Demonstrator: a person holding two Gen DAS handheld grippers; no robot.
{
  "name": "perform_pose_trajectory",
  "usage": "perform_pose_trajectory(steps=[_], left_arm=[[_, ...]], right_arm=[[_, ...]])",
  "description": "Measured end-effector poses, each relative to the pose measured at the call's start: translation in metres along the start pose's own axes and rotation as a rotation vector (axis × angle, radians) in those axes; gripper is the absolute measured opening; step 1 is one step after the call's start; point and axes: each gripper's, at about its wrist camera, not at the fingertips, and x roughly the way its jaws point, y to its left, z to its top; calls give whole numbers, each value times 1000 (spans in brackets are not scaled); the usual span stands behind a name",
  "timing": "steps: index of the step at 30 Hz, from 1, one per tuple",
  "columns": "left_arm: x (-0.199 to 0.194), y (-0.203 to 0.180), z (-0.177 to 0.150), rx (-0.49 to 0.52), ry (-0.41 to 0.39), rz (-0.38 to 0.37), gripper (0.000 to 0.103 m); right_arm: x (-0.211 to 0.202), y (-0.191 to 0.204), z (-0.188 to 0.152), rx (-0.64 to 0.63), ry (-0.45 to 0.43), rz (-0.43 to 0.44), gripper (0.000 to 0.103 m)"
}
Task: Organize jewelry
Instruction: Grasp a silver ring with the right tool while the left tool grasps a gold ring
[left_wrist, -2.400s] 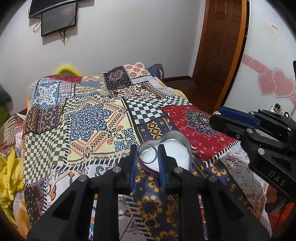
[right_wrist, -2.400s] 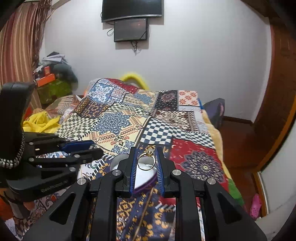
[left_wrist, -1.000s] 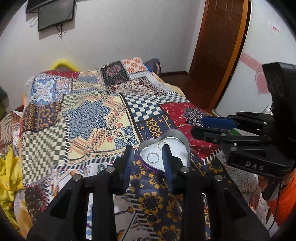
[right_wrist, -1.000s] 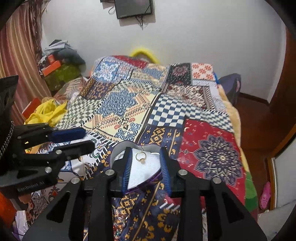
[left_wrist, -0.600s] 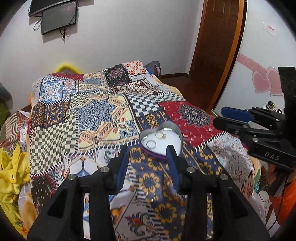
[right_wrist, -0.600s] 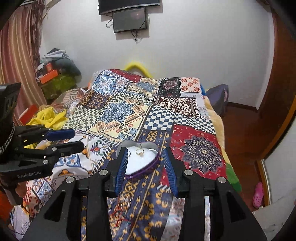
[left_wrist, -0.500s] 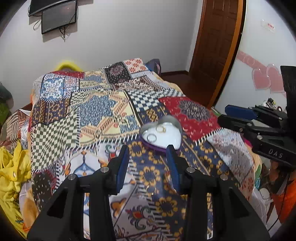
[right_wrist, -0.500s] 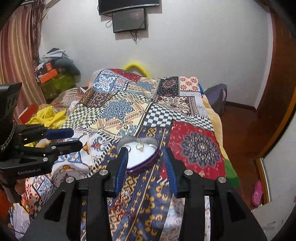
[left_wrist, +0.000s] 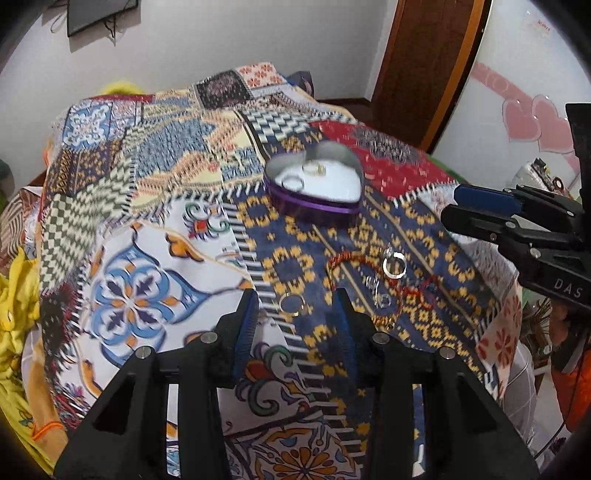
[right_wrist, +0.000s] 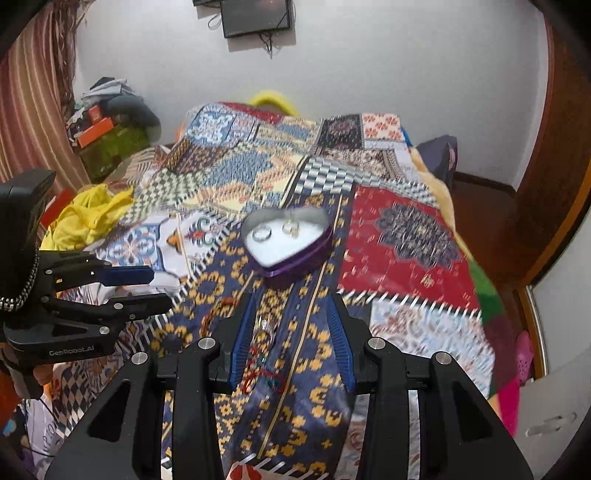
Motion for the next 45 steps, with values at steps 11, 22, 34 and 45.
perform_pose_trajectory(steps=[11, 22, 34, 45], left_arm=[[22, 3, -8, 1, 18, -15, 40], [32, 0, -9, 46, 1, 3, 39], [30, 6, -9, 33, -10, 33, 19], [10, 2, -8, 17, -42, 32, 19]], right_arm=[[34, 2, -19, 14, 78, 43, 36], [47, 6, -18, 4, 86, 84, 27], [50, 8, -16, -4, 81, 82, 13], [24, -2, -6, 30, 15, 65, 13]])
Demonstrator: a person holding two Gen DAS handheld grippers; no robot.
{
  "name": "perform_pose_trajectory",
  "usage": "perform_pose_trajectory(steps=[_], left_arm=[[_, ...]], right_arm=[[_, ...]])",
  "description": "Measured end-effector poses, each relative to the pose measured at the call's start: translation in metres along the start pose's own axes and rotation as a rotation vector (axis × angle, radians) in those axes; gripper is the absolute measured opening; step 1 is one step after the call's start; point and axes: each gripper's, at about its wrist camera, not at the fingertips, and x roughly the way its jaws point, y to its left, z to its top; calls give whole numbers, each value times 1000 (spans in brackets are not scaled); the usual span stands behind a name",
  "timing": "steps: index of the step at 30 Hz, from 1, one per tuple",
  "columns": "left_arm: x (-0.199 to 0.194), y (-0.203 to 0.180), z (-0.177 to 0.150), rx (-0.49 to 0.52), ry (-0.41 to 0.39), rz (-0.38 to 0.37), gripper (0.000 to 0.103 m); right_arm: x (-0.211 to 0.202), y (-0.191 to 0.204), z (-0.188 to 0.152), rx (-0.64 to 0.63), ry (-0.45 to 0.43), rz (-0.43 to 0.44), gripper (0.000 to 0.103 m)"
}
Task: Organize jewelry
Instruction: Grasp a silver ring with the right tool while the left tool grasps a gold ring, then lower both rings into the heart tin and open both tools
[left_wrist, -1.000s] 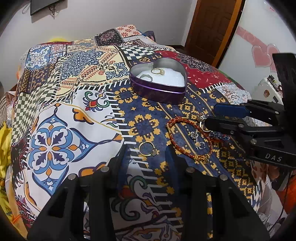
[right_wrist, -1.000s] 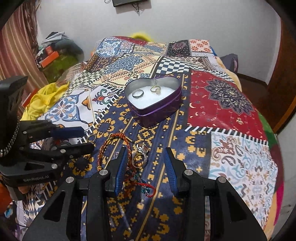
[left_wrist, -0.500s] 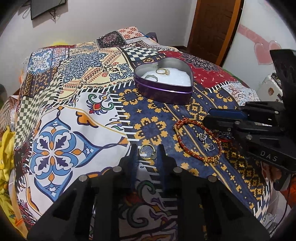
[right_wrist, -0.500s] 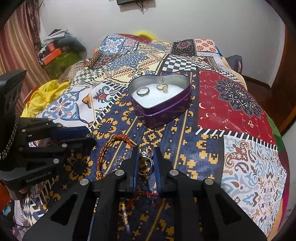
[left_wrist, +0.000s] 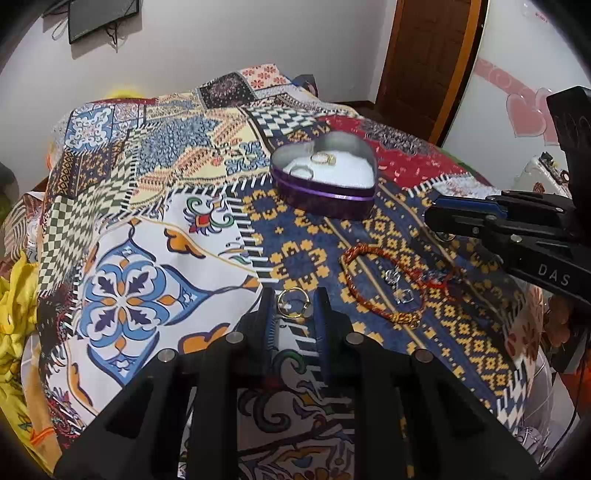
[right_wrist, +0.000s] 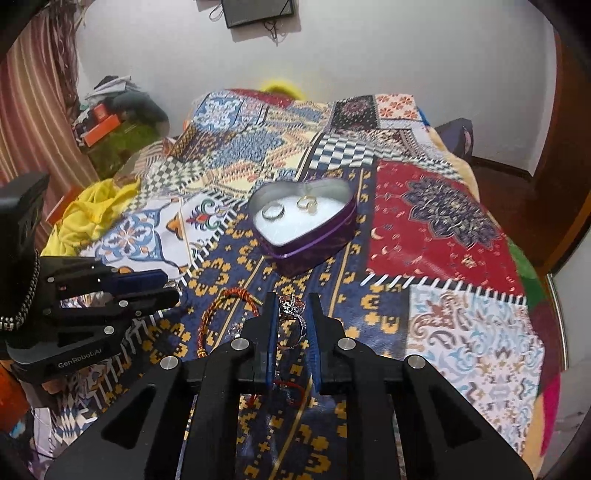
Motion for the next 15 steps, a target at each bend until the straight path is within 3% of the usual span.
perform_pose_trajectory(steps=[15], left_arm=[[-31, -5, 45, -25, -135, -24, 19]], right_arm=[[-28, -6, 22, 25, -105, -8, 13]])
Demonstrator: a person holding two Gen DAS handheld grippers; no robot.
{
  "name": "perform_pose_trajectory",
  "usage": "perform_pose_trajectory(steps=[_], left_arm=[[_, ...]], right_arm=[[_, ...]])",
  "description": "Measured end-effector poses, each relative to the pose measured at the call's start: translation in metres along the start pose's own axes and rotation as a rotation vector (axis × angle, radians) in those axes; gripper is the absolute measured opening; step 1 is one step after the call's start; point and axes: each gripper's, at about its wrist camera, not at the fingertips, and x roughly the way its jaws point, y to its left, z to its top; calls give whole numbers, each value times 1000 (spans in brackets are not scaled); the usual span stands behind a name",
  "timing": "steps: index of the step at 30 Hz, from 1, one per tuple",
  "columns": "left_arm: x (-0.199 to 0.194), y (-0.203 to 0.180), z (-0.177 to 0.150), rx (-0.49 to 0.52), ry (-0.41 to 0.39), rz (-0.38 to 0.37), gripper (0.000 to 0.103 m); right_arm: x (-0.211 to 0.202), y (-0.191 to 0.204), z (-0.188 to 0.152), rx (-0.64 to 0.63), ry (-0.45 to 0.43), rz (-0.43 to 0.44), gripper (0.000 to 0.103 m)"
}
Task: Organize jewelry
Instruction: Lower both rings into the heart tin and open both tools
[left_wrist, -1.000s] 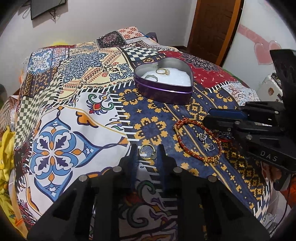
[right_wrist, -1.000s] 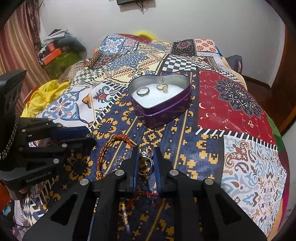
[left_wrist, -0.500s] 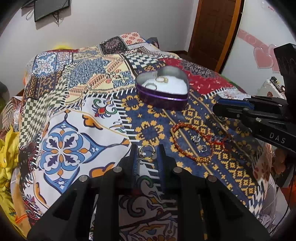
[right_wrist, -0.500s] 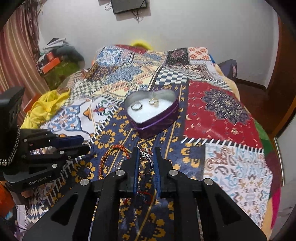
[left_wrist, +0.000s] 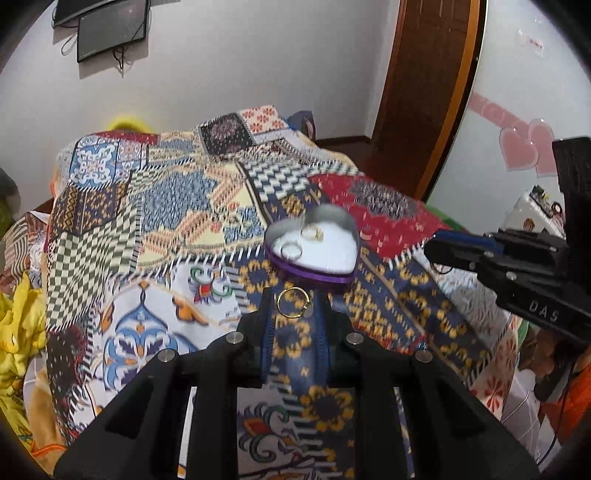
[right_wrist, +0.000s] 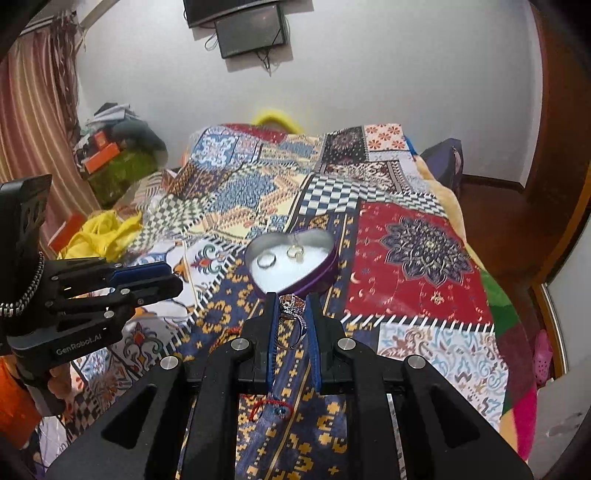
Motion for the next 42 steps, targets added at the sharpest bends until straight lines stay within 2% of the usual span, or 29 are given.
perform_pose_trajectory(steps=[9, 19, 23, 33, 37, 42], left_arm=[[2, -5, 24, 13, -50, -19, 19], [26, -5, 36, 13, -38, -37, 19], [38, -3, 38, 8, -20, -41, 19], [69, 3, 39, -19, 49, -92, 19], [79, 0, 38, -14, 70, -123, 19], [86, -5, 36, 9, 91, -125, 19]], right_arm=[[-1, -6, 19, -2, -55, 1, 13], [15, -11, 38, -2, -72, 18, 13], [25, -13, 41, -7, -56, 30, 13], [61, -18, 43, -11, 49, 79, 13], [68, -20, 43, -23, 81, 84, 13], [74, -21, 41, -31, 110, 86, 13]])
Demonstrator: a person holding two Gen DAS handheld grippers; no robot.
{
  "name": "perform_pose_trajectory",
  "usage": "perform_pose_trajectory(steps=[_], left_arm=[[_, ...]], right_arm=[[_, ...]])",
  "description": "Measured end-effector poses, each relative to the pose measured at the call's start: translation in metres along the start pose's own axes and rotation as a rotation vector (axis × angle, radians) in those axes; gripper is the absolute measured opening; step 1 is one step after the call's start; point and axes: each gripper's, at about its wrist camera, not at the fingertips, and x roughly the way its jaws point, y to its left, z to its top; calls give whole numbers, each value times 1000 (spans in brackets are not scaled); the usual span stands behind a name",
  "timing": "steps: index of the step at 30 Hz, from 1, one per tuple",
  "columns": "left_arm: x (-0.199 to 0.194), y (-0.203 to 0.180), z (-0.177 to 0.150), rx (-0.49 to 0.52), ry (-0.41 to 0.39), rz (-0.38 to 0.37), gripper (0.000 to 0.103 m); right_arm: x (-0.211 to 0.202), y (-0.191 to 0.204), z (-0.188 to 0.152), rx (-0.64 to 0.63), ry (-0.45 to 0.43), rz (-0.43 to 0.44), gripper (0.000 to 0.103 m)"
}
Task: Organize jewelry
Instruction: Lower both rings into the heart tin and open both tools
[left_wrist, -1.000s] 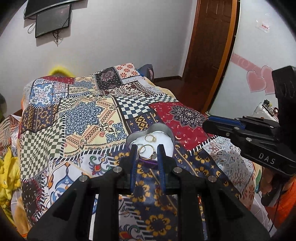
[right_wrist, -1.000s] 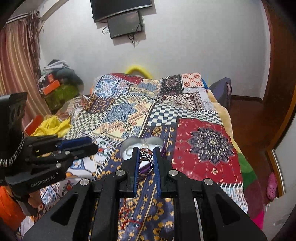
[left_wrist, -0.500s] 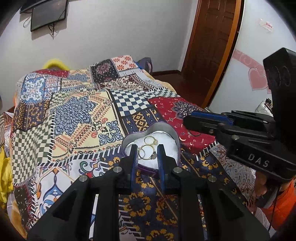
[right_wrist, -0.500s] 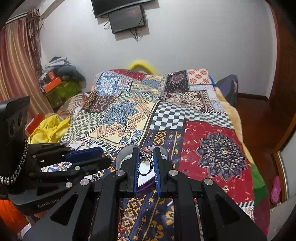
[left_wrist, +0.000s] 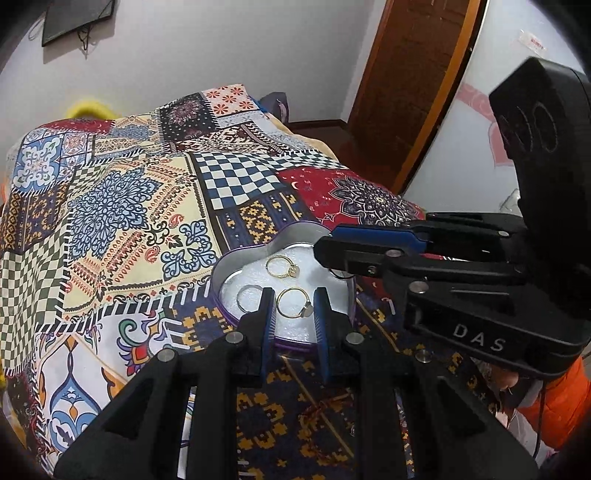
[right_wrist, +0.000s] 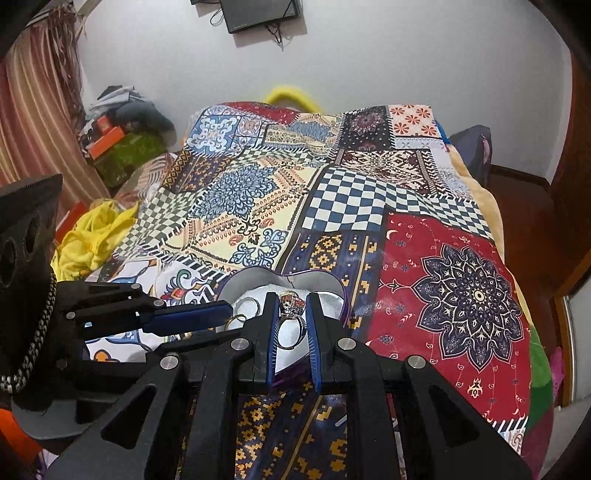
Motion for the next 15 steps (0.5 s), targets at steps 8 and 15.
perform_pose_trajectory(steps=[8, 15], left_arm=[[-3, -3, 0, 6, 7, -1, 19], [-19, -10, -2, 28, -12, 29, 19]], right_arm=[[4, -1, 2, 5, 29, 3, 14], [-12, 3, 3, 11, 3, -11, 16]])
